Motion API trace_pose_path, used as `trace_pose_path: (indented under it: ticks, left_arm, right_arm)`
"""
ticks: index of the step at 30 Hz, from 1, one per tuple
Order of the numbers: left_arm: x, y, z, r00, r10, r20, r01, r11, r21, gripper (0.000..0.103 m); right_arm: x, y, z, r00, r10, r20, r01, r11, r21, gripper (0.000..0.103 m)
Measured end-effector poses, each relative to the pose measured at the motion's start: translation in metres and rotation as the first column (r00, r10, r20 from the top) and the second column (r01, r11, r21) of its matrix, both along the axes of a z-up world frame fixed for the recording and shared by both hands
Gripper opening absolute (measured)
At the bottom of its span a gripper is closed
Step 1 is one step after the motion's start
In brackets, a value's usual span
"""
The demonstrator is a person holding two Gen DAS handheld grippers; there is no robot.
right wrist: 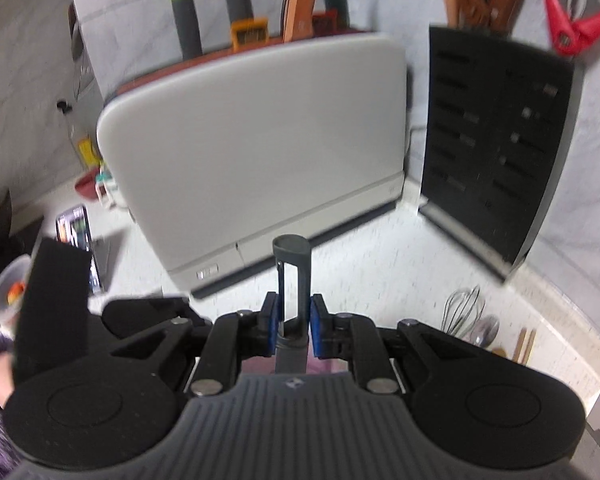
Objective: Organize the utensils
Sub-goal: 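Carry the peeler over the pink cup and release it inside with the right tool, then grasp the wooden spatula with the right tool and lift it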
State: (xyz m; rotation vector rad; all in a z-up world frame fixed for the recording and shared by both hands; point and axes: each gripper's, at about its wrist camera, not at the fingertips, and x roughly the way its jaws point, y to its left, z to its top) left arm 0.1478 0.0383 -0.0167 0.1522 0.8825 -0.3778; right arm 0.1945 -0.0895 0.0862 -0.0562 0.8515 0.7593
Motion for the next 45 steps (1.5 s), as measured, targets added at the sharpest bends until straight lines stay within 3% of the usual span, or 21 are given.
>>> trace_pose_path:
  ticks: [10, 20, 22, 28, 36, 42, 45]
  left_arm:
    - [0.006, -0.001, 0.003, 0.998, -0.022, -0.064, 0.023, 1.000, 0.020, 0.097]
    - [0.017, -0.001, 0.006, 0.992, -0.022, -0.125, 0.026, 0.999, 0.030, 0.097]
    - [0.018, -0.002, 0.006, 0.990, -0.023, -0.136, 0.028, 0.999, 0.033, 0.097]
    - [0.022, -0.006, 0.003, 0.984, -0.035, -0.174, 0.046, 0.997, 0.064, 0.090]
    - [0.027, -0.009, -0.001, 0.983, -0.038, -0.180, 0.050, 0.997, 0.062, 0.087]
    - [0.029, -0.012, -0.002, 0.984, -0.047, -0.174, 0.059, 0.996, 0.063, 0.086]
    - [0.028, -0.012, -0.001, 0.984, -0.059, -0.170, 0.071, 0.996, 0.061, 0.086]
  right_arm:
    - [-0.006, 0.000, -0.027, 0.998, -0.003, -0.060, 0.001, 0.999, -0.044, 0.014]
    - [-0.007, -0.007, -0.024, 0.997, 0.002, -0.078, -0.005, 0.999, -0.040, 0.017]
    - [-0.009, -0.010, -0.022, 0.997, -0.001, -0.076, -0.002, 0.999, -0.037, 0.037]
    - [-0.015, -0.029, -0.003, 0.999, -0.027, -0.032, 0.026, 0.999, -0.027, 0.057]
    - [-0.005, -0.073, 0.017, 0.987, -0.163, 0.007, 0.163, 0.987, -0.005, 0.058]
    - [0.020, -0.090, -0.014, 0.966, -0.250, -0.061, 0.242, 0.964, -0.110, 0.058]
    - [0.033, -0.095, -0.039, 0.955, -0.282, -0.095, 0.263, 0.950, -0.170, 0.048]
